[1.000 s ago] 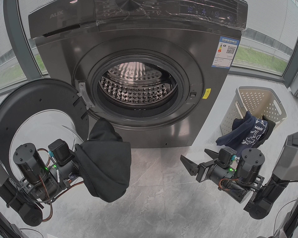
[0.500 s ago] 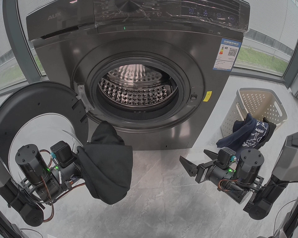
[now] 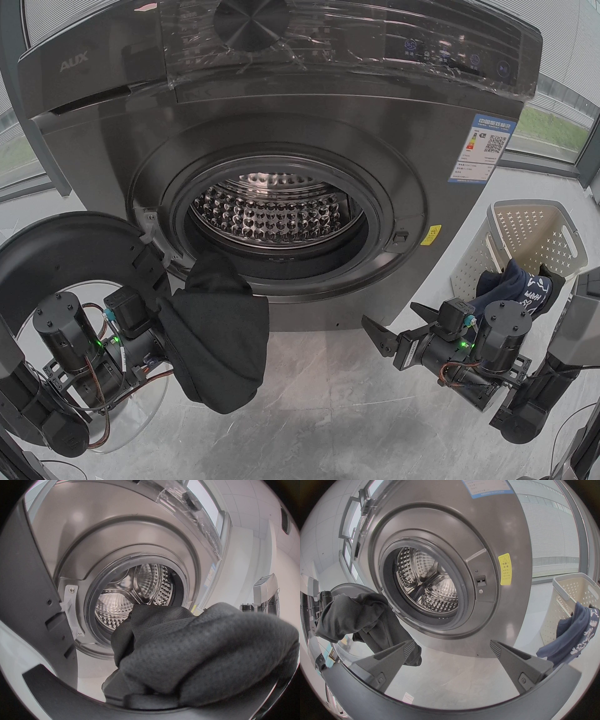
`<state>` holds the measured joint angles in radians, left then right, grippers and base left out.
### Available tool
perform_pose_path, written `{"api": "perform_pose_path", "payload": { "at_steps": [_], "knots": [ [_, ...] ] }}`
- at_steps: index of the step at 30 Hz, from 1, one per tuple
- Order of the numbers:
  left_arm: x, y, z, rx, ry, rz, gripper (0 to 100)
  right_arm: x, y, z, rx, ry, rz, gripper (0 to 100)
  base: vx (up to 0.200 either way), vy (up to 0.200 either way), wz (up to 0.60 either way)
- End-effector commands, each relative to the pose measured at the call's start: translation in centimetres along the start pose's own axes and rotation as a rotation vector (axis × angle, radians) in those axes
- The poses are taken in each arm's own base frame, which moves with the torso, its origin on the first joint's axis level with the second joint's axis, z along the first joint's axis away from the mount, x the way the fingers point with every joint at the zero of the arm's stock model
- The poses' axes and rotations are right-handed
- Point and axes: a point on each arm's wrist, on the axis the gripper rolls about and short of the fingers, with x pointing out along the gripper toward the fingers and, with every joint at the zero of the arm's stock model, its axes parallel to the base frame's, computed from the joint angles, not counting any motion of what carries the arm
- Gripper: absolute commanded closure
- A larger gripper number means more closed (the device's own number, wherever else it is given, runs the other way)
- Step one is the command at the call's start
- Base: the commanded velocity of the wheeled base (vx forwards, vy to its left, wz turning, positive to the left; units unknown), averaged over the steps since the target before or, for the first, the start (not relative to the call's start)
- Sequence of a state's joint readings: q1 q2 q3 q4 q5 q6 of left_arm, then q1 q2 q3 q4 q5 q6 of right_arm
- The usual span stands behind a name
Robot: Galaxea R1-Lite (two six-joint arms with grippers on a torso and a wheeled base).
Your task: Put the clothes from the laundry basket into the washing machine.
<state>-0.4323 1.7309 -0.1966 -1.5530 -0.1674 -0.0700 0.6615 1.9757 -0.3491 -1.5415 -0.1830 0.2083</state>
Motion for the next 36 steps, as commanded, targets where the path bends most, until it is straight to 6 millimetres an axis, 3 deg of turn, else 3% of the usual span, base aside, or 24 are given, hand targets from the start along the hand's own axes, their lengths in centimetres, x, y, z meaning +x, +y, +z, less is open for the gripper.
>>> {"api": "perform_pose_path", "payload": {
  "at_steps": [1, 8, 18, 31, 32, 36],
  "knots": [
    [0.1, 0.0, -0.2, -0.002, 0.006, 0.0, 100, -0.2, 0.1, -0.1, -0.001, 0.008, 0.005, 0, 0.0, 0.0, 0.0],
    [0.2, 0.0, -0.3, -0.001, 0.014, 0.001, 100, -2.3, 0.8, -1.9, -0.026, 0.11, 0.044, 0, 0.0, 0.0, 0.0],
    [0.4, 0.1, -0.7, -0.002, 0.029, 0.004, 100, -3.8, 1.2, -2.3, -0.038, 0.145, 0.072, 0, 0.0, 0.0, 0.0],
    [4.7, -1.6, -1.1, -0.023, -0.007, -0.004, 100, -5.6, 1.3, -1.6, -0.039, 0.14, 0.089, 0, 0.0, 0.0, 0.0],
    [5.9, -1.4, -1.3, -0.023, -0.02, 0.02, 100, -5.6, 1.3, -1.6, -0.039, 0.14, 0.09, 0, 0.0, 0.0, 0.0],
    [7.6, -1.3, -0.3, -0.028, -0.086, 0.056, 100, -5.6, 1.4, -1.6, -0.039, 0.139, 0.093, 0, 0.0, 0.0, 0.0]
  ]
}}
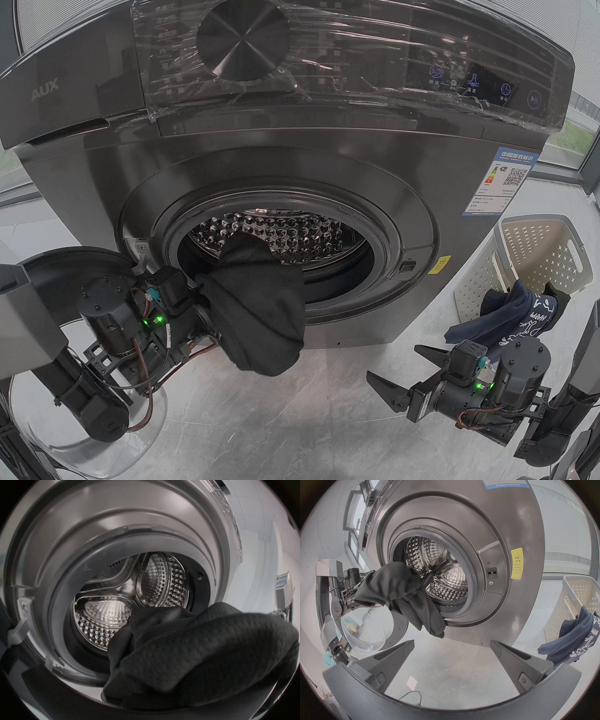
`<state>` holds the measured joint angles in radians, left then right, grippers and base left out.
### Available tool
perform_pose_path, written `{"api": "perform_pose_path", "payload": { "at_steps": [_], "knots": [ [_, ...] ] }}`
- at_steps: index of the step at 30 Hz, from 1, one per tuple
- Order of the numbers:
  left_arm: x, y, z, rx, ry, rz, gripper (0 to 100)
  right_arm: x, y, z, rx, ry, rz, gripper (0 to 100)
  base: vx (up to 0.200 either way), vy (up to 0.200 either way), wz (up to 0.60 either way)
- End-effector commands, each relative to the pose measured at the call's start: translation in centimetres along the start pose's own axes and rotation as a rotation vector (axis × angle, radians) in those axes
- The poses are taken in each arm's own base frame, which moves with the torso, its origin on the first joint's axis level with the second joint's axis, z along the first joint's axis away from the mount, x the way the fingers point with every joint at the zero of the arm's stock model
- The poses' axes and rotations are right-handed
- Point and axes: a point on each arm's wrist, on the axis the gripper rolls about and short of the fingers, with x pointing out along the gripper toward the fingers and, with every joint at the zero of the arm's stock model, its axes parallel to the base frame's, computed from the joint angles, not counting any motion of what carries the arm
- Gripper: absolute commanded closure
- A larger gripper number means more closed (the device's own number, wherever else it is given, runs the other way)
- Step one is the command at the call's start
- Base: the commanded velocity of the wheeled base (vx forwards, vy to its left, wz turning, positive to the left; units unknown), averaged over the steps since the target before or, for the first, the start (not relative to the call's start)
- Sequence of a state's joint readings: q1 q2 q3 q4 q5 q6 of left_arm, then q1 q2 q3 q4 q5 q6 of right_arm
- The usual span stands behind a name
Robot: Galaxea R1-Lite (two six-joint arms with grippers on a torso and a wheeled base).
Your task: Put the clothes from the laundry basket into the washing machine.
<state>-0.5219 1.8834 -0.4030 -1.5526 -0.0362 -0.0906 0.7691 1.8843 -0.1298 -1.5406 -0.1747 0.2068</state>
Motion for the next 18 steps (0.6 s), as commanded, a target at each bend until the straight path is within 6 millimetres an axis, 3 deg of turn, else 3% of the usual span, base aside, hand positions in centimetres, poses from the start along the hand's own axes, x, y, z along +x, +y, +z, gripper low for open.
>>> {"api": "perform_pose_path", "payload": {
  "at_steps": [1, 18],
  "knots": [
    [2.2, 0.0, -0.1, -0.009, -0.037, 0.015, 100, -0.2, 0.2, 0.1, -0.001, -0.004, 0.009, 0, 0.0, 0.0, 0.0],
    [6.8, 0.5, -2.6, 0.0, -0.042, 0.017, 100, 0.0, 0.3, -0.1, -0.001, 0.003, 0.014, 0, 0.0, 0.0, 0.0]
  ]
}}
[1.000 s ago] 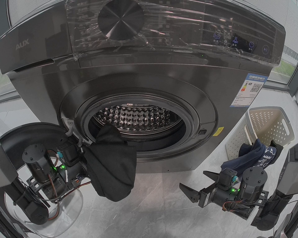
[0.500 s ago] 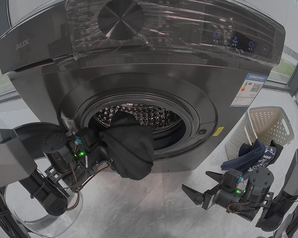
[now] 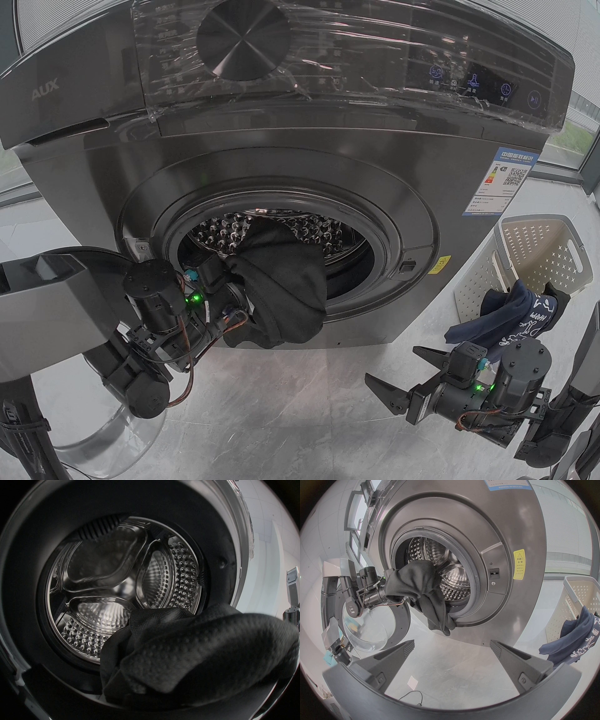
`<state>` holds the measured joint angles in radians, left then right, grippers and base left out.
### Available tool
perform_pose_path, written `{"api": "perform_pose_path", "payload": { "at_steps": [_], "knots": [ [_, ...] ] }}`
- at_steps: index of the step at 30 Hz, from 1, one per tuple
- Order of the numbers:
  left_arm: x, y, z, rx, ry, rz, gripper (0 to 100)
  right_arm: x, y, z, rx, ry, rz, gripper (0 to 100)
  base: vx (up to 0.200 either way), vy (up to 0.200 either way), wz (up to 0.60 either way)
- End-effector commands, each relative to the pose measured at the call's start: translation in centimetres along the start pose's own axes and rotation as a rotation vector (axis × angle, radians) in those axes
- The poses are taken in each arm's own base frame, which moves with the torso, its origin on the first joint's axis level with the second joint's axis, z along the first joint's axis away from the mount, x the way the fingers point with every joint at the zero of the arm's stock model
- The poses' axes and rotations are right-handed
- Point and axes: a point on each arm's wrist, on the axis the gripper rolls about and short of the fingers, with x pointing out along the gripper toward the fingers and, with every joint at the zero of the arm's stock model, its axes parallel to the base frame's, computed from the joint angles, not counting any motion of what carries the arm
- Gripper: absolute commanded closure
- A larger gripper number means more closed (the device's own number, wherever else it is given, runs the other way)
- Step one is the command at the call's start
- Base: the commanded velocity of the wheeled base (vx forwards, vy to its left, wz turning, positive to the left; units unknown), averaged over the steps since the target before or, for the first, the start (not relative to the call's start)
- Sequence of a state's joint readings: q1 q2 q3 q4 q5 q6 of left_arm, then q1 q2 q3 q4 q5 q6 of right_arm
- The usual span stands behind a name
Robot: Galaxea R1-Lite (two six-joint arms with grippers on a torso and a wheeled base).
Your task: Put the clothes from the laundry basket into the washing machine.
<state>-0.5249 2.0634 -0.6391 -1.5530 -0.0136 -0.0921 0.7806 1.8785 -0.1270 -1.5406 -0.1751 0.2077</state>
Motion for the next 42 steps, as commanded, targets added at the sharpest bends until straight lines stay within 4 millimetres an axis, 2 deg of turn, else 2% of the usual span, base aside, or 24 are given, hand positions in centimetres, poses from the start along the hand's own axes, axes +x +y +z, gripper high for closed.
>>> {"api": "perform_pose_path", "payload": {
  "at_steps": [1, 5, 8, 14, 18, 29, 31, 36, 42],
  "knots": [
    [1.0, 0.2, -1.2, 0.0, 0.015, 0.003, 100, 0.1, 0.0, -0.1, 0.0, 0.004, 0.0, 0, 0.0, 0.0, 0.0],
    [2.2, 0.2, -1.7, -0.003, 0.0, 0.003, 100, 0.1, 0.0, -0.1, -0.001, 0.003, 0.003, 0, 0.0, 0.0, 0.0],
    [3.2, 0.5, -3.0, -0.003, 0.011, 0.009, 100, 0.1, 0.0, -0.1, 0.001, 0.003, 0.001, 0, 0.0, 0.0, 0.0],
    [6.2, 0.9, -4.2, -0.006, -0.018, 0.014, 100, 0.1, 0.0, -0.1, 0.0, 0.006, 0.001, 0, 0.0, 0.0, 0.0],
    [7.1, 1.0, -4.5, -0.006, -0.003, 0.015, 100, 0.1, 0.0, -0.1, 0.0, 0.006, 0.001, 0, 0.0, 0.0, 0.0],
    [9.0, 1.6, -4.0, -0.01, 0.025, 0.027, 100, 0.1, 0.0, -0.1, 0.0, 0.006, 0.001, 0, 0.0, 0.0, 0.0],
    [10.2, 1.7, -4.0, -0.012, 0.004, 0.036, 100, 0.2, 0.0, -0.1, 0.001, 0.004, 0.001, 0, 0.0, 0.0, 0.0],
    [11.1, 1.4, -3.7, -0.014, -0.008, 0.03, 100, 0.2, 0.0, -0.1, 0.001, 0.004, 0.001, 0, 0.0, 0.0, 0.0],
    [14.2, 1.9, -1.8, -0.014, -0.101, 0.082, 100, 0.2, 0.0, -0.1, 0.001, 0.004, 0.001, 0, 0.0, 0.0, 0.0]
  ]
}}
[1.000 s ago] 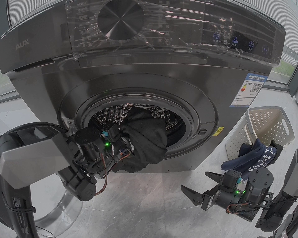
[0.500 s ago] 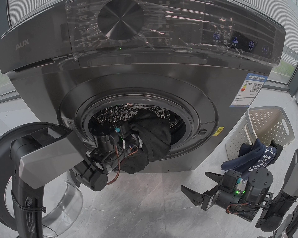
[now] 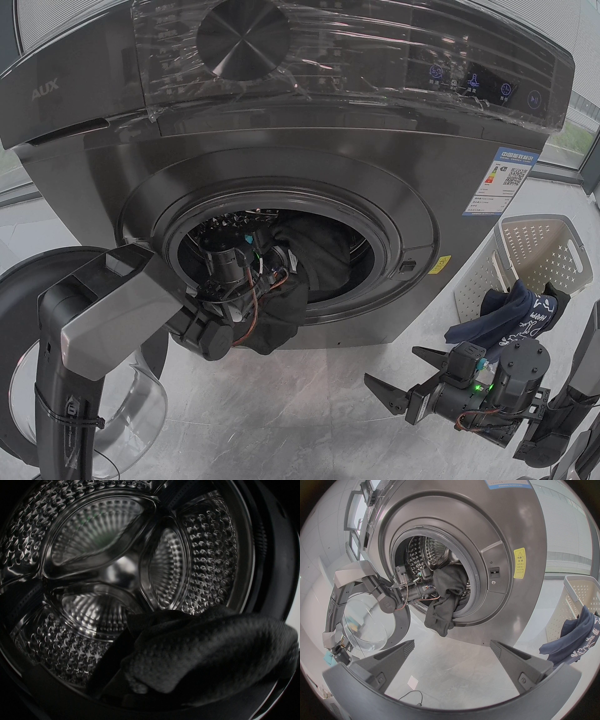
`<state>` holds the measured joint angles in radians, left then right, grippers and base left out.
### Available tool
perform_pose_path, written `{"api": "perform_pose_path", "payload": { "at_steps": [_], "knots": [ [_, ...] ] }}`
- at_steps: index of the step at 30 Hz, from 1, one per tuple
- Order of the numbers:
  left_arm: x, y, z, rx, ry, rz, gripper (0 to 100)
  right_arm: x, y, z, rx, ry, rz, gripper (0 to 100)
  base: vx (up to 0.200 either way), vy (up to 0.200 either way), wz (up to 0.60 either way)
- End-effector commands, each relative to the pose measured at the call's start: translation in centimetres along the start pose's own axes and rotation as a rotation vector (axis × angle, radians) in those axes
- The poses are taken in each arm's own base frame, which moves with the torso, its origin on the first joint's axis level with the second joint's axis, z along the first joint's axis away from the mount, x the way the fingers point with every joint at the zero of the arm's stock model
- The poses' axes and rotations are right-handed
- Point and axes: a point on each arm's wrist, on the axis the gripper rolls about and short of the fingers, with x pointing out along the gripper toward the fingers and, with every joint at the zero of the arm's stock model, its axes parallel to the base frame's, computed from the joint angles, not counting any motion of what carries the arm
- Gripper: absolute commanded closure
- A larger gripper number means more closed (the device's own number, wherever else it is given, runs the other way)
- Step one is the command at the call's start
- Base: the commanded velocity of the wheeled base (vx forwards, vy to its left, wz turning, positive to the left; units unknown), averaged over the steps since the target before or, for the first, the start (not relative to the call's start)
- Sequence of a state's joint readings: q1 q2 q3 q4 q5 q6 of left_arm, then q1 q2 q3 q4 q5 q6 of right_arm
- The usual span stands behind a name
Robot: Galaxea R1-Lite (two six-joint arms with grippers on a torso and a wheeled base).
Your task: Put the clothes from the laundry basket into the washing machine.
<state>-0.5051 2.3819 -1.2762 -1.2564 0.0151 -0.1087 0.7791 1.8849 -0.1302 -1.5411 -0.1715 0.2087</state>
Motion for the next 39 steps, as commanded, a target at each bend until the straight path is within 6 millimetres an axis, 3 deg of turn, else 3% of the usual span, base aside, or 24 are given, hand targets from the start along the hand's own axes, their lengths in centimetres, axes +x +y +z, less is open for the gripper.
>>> {"api": "perform_pose_path", "payload": {
  "at_steps": [1, 6, 16, 17, 21, 26, 39],
  "knots": [
    [2.8, 0.4, 1.6, -0.003, -0.086, 0.045, 100, 0.0, 0.0, -0.1, -0.001, 0.003, -0.001, 0, 0.0, 0.0, 0.0],
    [3.9, 1.0, 3.0, -0.018, -0.11, 0.097, 100, 0.0, 0.0, -0.1, -0.001, 0.003, -0.001, 0, 0.0, 0.0, 0.0],
    [4.0, 1.6, 2.7, -0.02, -0.096, 0.148, 100, 0.1, 0.0, -0.1, -0.001, 0.005, -0.001, 0, 0.0, 0.0, 0.0],
    [3.9, 1.7, 2.4, -0.018, -0.08, 0.15, 0, 0.2, 0.0, -0.3, -0.002, 0.011, -0.003, 0, 0.0, 0.0, 0.0],
    [3.4, 1.8, 2.1, -0.022, -0.045, 0.155, 0, 0.3, 0.0, -0.3, -0.003, 0.015, -0.002, 0, 0.0, 0.0, 0.0],
    [1.3, 1.6, 0.9, -0.026, 0.123, 0.171, 0, 0.3, 0.0, -0.3, -0.003, 0.013, -0.001, 0, 0.0, 0.0, 0.0],
    [-0.4, 1.9, -1.9, -0.017, 0.28, 0.178, 0, 0.5, 0.0, -0.6, -0.003, 0.024, -0.002, 0, 0.0, 0.0, 0.0]
  ]
}}
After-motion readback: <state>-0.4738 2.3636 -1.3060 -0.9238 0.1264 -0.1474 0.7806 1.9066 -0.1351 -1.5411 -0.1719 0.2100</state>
